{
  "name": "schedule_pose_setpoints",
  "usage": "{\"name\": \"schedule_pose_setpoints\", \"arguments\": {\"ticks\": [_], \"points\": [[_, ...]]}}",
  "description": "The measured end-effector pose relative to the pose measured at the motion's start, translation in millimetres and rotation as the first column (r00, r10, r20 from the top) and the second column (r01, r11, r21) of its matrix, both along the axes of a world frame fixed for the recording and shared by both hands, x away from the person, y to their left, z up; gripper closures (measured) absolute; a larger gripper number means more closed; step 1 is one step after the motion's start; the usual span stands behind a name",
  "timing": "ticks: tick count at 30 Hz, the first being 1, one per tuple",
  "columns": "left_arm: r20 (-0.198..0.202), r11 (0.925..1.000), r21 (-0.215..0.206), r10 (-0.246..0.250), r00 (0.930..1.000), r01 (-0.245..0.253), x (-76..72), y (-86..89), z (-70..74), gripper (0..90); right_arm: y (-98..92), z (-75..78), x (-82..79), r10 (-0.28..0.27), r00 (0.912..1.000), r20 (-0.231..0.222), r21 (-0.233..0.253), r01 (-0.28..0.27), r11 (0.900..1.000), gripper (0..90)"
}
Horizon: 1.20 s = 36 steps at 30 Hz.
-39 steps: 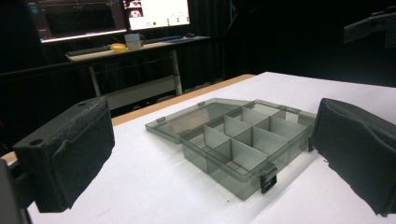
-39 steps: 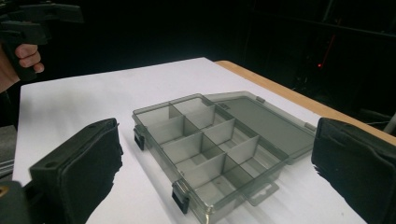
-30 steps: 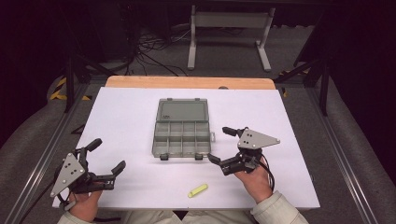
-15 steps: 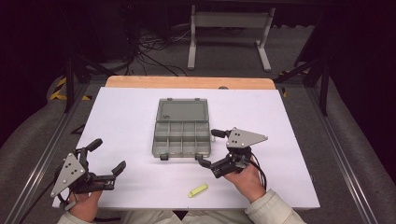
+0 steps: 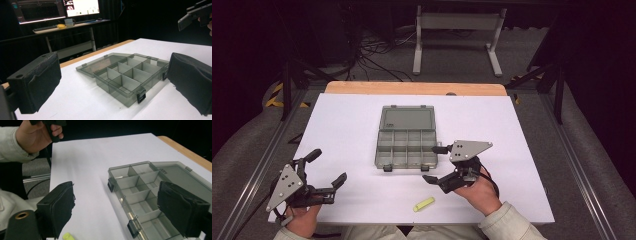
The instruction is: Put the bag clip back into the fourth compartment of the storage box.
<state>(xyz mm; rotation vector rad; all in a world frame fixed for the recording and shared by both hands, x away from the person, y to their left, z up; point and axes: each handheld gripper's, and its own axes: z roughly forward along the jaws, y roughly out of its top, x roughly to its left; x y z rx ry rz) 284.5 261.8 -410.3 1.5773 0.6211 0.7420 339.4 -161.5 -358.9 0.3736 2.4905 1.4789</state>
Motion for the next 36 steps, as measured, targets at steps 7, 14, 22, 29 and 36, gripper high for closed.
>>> {"name": "schedule_pose_setpoints", "arguments": {"ticks": [7, 14, 22, 29, 36], "points": [[0.000, 1.0000, 0.000, 0.002, 1.0000, -0.002, -0.2, 0.4, -0.1, 0.0, 6.8, -4.2, -4.3, 0.053, 0.9981, -0.031, -0.085, -0.056, 0.995, 27.7], [-0.001, 1.0000, 0.006, -0.001, 1.0000, 0.001, -0.2, 0.0, 0.0, 0.0, 15.2, -2.5, -10.0, 0.136, 0.9893, -0.055, -0.170, -0.143, 0.975, 59.2], [-0.002, 1.0000, 0.006, 0.000, 1.0000, 0.000, -0.2, 0.2, 0.0, 0.0, 22.6, -2.3, -16.0, 0.198, 0.9757, -0.095, -0.242, -0.215, 0.946, 90.0], [-0.001, 1.0000, 0.007, 0.001, 1.0000, -0.001, -0.2, 0.3, 0.0, 0.0, 28.3, -17.3, -16.3, 0.202, 0.9620, -0.184, -0.274, -0.248, 0.929, 90.0], [-0.002, 1.0000, 0.009, 0.003, 1.0000, -0.003, -0.3, 0.4, 0.1, 0.0, 34.6, -33.4, -16.9, 0.210, 0.9498, -0.232, -0.322, -0.279, 0.905, 90.0]]}}
